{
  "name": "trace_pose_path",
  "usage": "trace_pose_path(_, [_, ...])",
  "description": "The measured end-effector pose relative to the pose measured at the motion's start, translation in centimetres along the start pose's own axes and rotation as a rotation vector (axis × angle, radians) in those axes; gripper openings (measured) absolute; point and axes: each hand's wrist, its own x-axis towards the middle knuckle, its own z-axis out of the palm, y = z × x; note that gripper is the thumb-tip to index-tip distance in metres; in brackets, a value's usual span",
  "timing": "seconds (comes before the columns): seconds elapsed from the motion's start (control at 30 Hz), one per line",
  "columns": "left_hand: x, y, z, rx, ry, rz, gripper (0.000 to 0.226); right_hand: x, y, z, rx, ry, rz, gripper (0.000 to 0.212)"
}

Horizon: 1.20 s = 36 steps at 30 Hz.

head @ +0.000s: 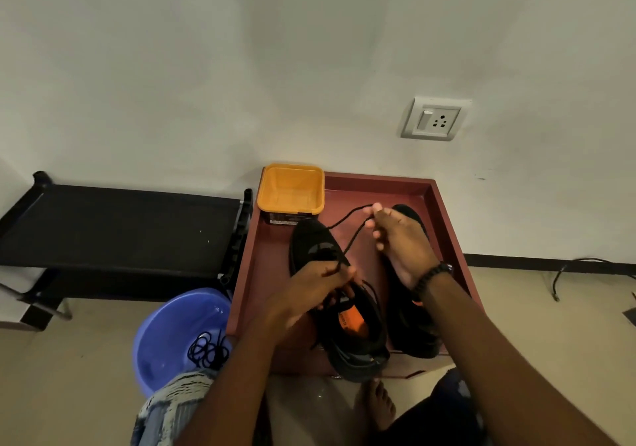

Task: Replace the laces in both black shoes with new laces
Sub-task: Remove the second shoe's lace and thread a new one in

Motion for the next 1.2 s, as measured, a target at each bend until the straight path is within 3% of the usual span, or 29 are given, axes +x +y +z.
trace_pose_path(0.07, [-0.1,0.1,-0.1,-0.184,0.042,0.046,0.035,-0.1,-0.2,-0.1,-0.104,0.020,0.035,0.042])
trace_pose_path(0.13, [0.3,0.3,-0.4,-0.473,0.115,0.088,0.035,-1.3,0.5,0.0,-0.346,-0.146,0.092,0.053])
trace_pose_path(0.23, [1.6,0.5,-0.5,-0.656,0.195,0.130,0.038,-3.5,2.5,0.5,-0.700,-0.518,0.060,0.039])
trace_pose_path(0.3, [2.0,0.5,-0.4,-0.666,0.213,0.129,0.039,-3.9,3.5,0.8,-0.808,-0.587,-0.003,0.026])
trace_pose_path(0.37, [2.0,0.4,-0.5,-0.574,0.223,0.115,0.045,-3.9,3.5,0.9,-0.651,-0.526,0.063,0.029])
trace_pose_path(0.5, [2.2,-0.5,-1.0,0.006,0.386,0.058,0.043,-1.7,2.2,-0.4,0.011,-0.264,0.182,0.046])
trace_pose_path(0.57, [2.2,-1.2,-1.1,0.412,0.406,0.066,0.025,-0.1,2.2,-0.9,0.062,-0.169,0.218,0.054])
trace_pose_path(0.63, [2.1,-1.7,-0.7,0.676,0.372,0.065,0.025,1.1,3.0,-0.4,-0.063,-0.113,0.258,0.060])
trace_pose_path(0.7, [1.8,-1.6,-0.2,0.708,0.397,0.033,0.028,1.8,4.1,0.1,-0.156,-0.117,0.261,0.060])
trace_pose_path(0.87, [1.8,-1.1,0.8,0.758,0.449,-0.022,0.041,2.2,5.8,-0.2,-0.289,-0.218,0.183,0.022])
trace_pose_path(1.0, [2.0,-1.0,0.8,0.576,0.516,-0.031,0.039,2.2,6.1,-0.3,-0.455,-0.198,0.091,0.004])
trace_pose_path(1.1, [2.3,-1.5,1.2,0.418,0.577,-0.021,0.032,1.9,6.0,-0.3,-0.452,-0.169,0.071,0.017])
trace_pose_path(1.2, [2.6,-2.0,1.7,0.365,0.632,-0.018,0.026,1.6,5.7,-0.3,-0.611,-0.186,0.008,0.011])
